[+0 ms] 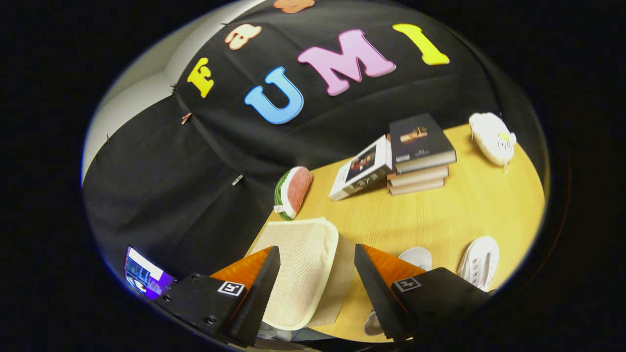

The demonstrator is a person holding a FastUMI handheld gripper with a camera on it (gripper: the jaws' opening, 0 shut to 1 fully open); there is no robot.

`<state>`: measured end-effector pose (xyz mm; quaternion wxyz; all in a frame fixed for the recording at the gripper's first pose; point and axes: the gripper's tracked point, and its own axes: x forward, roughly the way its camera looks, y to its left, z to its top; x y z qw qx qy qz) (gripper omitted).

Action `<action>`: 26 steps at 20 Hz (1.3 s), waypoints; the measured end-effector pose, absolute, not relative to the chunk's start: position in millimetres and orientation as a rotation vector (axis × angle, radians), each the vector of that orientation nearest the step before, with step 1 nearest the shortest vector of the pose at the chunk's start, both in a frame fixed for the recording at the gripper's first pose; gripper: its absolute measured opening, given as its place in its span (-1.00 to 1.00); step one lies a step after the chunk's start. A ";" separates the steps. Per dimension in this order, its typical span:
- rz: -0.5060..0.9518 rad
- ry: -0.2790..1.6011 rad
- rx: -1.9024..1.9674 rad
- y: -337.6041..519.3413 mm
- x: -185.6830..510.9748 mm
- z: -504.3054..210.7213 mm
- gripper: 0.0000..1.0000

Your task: Open the storage box then place both shoes into the box .Put the left shoe in first, then the right shoe, with the right side of both shoes facing outward in a uniform manner.

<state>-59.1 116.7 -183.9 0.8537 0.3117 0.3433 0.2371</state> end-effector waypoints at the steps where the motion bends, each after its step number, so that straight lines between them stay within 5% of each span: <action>1: 0.522 0.769 0.691 124.5 -68.1 -194.3 0.88; 12: 0.589 0.953 0.993 177.0 -87.6 -237.7 0.76; 17: 0.581 0.924 1.076 177.6 -83.1 -214.1 -0.86; 26: 0.802 0.733 0.989 246.9 -78.6 -80.2 -0.86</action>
